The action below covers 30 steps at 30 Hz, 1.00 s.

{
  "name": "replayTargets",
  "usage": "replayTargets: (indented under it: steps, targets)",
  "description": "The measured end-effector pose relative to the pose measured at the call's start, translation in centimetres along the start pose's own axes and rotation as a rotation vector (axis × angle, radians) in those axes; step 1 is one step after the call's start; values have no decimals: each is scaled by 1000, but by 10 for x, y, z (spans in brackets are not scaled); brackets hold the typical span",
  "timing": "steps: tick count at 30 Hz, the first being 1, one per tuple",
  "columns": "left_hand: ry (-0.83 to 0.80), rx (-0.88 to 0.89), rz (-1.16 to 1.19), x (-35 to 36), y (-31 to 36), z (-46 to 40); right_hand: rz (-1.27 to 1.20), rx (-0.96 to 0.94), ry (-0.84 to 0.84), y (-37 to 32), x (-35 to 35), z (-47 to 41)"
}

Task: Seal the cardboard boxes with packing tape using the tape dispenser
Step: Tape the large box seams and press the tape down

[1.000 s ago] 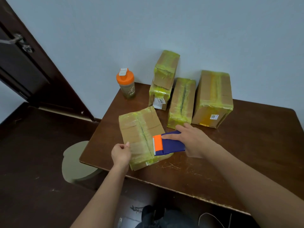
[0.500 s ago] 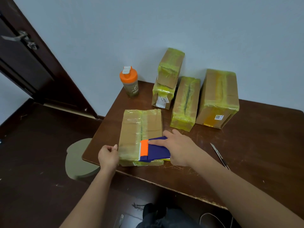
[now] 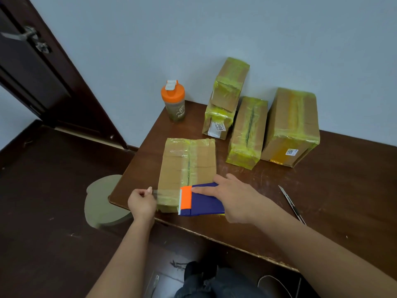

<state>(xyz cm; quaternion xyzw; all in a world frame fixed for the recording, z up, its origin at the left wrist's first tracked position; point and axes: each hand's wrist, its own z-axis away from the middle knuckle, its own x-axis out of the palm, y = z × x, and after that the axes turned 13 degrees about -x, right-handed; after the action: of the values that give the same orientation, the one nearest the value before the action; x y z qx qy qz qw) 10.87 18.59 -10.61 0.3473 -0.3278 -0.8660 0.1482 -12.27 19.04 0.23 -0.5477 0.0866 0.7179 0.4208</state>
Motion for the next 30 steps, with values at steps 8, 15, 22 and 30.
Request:
replayTargets:
  steps: [8,15,22,30]
  targets:
    - [-7,65,4,-1,-7,0,55,39,-64,0,-2,7]
    - [-24,96,61,-4,-15,-2,80,40,-62,0,-5,1]
    - [-25,61,94,-5,-28,-7,137,46,-89,-8,-7,-10]
    - [-7,76,90,-8,-27,-15,125,57,-93,-13,-10,-16]
